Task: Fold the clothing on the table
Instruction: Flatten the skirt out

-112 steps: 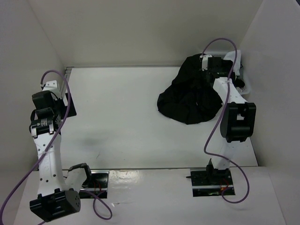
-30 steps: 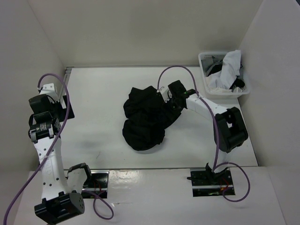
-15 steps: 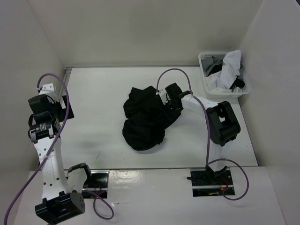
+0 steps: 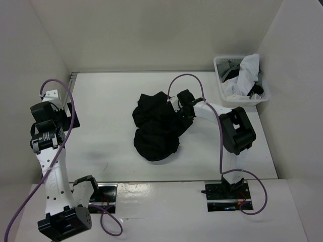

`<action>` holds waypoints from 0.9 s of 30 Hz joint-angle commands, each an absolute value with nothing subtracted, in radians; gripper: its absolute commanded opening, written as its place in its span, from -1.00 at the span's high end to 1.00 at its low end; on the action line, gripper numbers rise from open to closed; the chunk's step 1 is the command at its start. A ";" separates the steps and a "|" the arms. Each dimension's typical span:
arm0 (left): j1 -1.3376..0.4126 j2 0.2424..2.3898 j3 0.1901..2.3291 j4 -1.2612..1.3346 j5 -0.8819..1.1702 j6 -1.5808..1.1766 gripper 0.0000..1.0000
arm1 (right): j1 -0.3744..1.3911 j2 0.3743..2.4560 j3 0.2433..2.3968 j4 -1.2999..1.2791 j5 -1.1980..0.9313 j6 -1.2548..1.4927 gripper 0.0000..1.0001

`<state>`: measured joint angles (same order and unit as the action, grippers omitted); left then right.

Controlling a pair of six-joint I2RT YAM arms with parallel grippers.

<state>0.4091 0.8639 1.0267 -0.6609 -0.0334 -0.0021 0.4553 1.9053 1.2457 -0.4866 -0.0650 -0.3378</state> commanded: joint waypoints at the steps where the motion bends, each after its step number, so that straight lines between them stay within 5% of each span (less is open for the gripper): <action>1: 0.416 0.848 1.028 -0.627 -0.015 0.008 -1.00 | 0.453 1.940 1.258 -0.454 -0.054 -0.342 0.67; 3: 0.416 0.848 1.028 -0.627 -0.015 0.017 -1.00 | 0.453 1.930 1.270 -0.468 -0.054 -0.342 0.85; 6: 0.416 0.848 1.028 -0.627 -0.006 0.017 -1.00 | 0.453 1.898 1.311 -0.501 -0.031 -0.342 0.85; 20: 0.416 0.848 1.028 -0.627 0.003 0.017 -1.00 | 0.453 1.809 1.417 -0.586 0.031 -0.362 0.61; 22: 0.416 0.848 1.028 -0.627 0.003 0.017 -1.00 | 0.453 1.809 1.417 -0.586 0.031 -0.362 0.44; 27: 0.416 0.848 1.028 -0.627 0.012 0.017 -1.00 | 0.453 1.819 1.387 -0.577 0.040 -0.351 0.52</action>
